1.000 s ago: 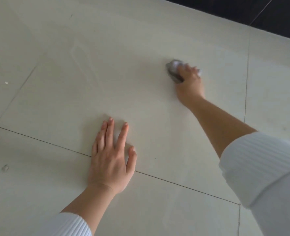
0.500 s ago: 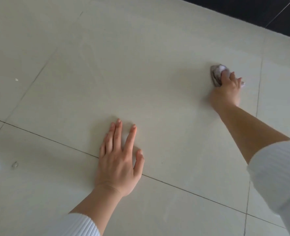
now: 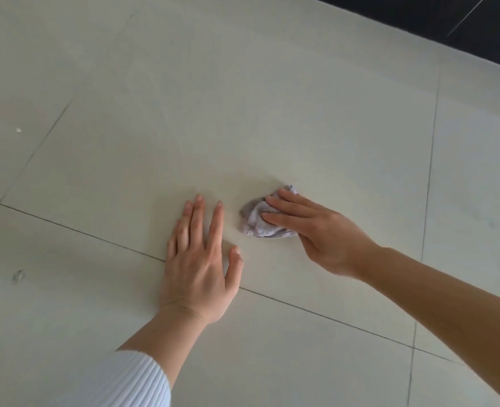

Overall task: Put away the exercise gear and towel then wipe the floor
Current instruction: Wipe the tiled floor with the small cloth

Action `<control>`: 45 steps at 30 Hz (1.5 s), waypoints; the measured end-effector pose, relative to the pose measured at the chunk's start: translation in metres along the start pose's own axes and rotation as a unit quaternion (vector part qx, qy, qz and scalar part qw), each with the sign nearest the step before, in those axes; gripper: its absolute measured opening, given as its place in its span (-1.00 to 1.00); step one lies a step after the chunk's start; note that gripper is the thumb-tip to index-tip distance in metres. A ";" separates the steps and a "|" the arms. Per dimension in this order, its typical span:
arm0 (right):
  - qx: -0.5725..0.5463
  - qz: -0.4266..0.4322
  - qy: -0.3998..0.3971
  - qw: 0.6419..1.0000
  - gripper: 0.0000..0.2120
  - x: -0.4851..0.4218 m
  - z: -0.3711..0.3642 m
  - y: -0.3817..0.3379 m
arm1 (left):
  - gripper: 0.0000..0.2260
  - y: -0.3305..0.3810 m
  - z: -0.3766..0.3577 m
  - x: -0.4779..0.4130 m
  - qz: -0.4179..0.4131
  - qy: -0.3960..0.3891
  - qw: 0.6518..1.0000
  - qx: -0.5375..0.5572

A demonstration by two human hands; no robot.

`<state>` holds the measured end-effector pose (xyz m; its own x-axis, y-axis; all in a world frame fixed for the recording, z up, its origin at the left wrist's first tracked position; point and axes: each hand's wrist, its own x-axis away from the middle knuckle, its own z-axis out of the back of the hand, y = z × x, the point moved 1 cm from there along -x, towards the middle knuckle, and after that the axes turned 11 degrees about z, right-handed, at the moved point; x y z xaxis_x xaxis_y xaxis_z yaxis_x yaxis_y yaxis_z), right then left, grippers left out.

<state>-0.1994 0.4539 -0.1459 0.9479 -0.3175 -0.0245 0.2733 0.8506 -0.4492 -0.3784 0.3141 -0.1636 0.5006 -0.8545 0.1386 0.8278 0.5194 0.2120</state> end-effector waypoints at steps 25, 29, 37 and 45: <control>-0.041 0.015 0.055 0.998 -0.52 0.103 -0.111 -0.193 | -0.20 -0.015 0.005 -0.005 -0.049 -0.056 0.984 0.161; -0.024 0.115 -0.004 0.993 -0.61 0.134 -0.106 -0.199 | -0.35 -0.027 0.004 0.020 -0.043 -0.047 0.982 0.180; -0.029 -0.409 0.226 0.884 -0.25 0.152 -0.020 -0.082 | -0.34 -0.066 0.000 0.073 -0.127 -0.051 0.987 0.082; -0.005 -0.385 0.141 0.912 -0.31 0.061 -0.044 -0.108 | -0.25 -0.094 0.013 0.105 -0.135 -0.089 0.986 0.033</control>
<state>-0.1787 0.3243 -0.1382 0.3955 -0.9155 0.0736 0.8374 0.3265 -0.4383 -0.4070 0.1758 -0.1560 0.2067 -0.9498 0.2346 0.9040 0.2772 0.3256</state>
